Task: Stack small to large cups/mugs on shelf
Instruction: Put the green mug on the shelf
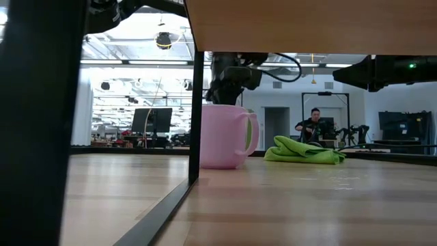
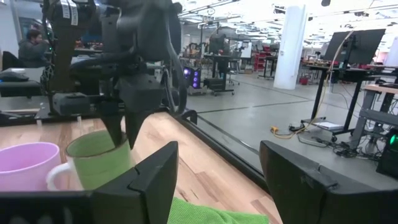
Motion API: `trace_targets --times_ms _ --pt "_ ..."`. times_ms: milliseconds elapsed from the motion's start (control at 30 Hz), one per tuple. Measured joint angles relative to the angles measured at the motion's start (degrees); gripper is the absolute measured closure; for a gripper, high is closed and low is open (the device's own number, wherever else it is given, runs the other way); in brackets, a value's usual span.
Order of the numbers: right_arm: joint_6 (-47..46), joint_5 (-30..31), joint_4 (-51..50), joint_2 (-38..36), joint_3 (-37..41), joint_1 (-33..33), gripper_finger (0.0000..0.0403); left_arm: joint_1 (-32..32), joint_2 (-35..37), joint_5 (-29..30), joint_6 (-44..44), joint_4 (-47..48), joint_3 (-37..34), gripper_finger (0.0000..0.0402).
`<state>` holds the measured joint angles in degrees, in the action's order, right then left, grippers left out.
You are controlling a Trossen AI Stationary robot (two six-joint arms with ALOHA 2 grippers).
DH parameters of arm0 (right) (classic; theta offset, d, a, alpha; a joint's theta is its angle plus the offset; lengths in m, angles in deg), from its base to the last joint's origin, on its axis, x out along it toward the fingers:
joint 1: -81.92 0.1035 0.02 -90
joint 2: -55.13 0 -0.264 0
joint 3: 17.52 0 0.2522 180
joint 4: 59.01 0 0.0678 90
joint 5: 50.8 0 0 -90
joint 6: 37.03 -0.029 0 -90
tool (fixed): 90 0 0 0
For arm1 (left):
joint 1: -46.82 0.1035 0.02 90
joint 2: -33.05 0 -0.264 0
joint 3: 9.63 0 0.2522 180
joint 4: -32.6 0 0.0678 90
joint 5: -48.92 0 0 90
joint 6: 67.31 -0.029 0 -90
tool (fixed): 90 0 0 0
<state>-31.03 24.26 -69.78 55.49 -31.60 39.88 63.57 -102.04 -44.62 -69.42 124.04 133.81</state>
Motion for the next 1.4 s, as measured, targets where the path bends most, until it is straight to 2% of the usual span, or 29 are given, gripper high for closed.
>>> trace_targets --times_ms 600,967,1200,1400 --pt "0.0 0.0 0.0 0.0 0.0 0.0 0.0154 0.0 0.0 1.4 -0.3 0.9 -0.1 0.0222" --pt "0.0 0.0 0.0 0.0 0.0 0.0 0.0154 0.0 0.0 1.5 0.0 1.5 -0.1 0.0216" --pt "0.0 0.0 0.0 0.0 0.0 0.0 0.0154 0.0 0.0 6.4 0.5 4.3 3.0 0.0216" --pt "0.0 0.0 0.0 0.0 0.0 0.0 0.0154 0.0 1.0 7.2 1.3 3.6 5.1 0.0216"
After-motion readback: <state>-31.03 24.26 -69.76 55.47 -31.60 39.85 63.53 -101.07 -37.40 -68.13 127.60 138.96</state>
